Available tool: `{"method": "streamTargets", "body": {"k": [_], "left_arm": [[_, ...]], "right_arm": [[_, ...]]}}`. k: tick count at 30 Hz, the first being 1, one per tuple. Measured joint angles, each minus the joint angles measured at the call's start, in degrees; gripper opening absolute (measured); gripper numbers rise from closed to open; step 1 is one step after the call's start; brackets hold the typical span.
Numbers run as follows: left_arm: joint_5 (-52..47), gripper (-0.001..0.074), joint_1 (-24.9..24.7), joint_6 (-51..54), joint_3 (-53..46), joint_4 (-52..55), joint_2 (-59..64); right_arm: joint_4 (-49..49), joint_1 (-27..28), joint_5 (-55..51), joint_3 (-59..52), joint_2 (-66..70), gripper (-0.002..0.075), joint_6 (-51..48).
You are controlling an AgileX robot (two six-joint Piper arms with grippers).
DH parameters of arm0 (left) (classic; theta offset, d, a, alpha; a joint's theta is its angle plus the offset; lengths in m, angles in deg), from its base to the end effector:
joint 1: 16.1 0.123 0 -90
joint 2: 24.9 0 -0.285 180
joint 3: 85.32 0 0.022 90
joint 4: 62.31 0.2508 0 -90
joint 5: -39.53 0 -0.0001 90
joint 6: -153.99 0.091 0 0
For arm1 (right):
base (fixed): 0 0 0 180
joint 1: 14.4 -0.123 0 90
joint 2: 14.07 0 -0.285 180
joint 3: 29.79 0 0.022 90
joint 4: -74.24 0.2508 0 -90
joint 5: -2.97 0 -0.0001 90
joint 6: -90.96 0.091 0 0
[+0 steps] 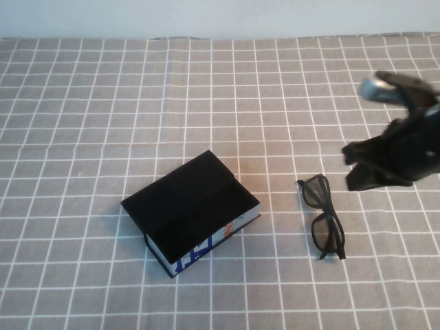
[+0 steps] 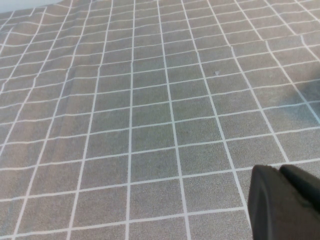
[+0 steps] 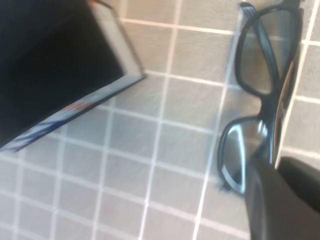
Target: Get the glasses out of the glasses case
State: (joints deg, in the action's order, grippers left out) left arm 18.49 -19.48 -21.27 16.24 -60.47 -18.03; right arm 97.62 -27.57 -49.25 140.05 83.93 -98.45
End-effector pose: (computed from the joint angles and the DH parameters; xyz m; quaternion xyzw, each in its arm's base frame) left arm 0.0525 -0.0020 0.1738 0.0652 0.7978 0.0207 0.5991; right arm 0.3023 0.1001 0.2678 -0.0957 0.9649 0.1843 0.1609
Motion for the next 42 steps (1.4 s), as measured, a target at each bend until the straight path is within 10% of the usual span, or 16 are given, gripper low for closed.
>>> {"method": "streamTargets", "body": {"k": [18, 33, 42], "left_arm": [[0.0, -0.0004, 0.0, 0.0, 0.0, 0.0, 0.0], [0.0, -0.0004, 0.0, 0.0, 0.0, 0.0, 0.0], [0.0, -0.0004, 0.0, 0.0, 0.0, 0.0, 0.0]], "right_arm": [[-6.4, 0.1, 8.7, -29.5, -46.8, -0.0017, 2.8], [-11.2, 8.1, 52.7, -63.2, -72.2, -0.0018, 2.8], [-12.0, 9.9, 47.3, -68.6, -90.2, -0.0018, 2.8]]}}
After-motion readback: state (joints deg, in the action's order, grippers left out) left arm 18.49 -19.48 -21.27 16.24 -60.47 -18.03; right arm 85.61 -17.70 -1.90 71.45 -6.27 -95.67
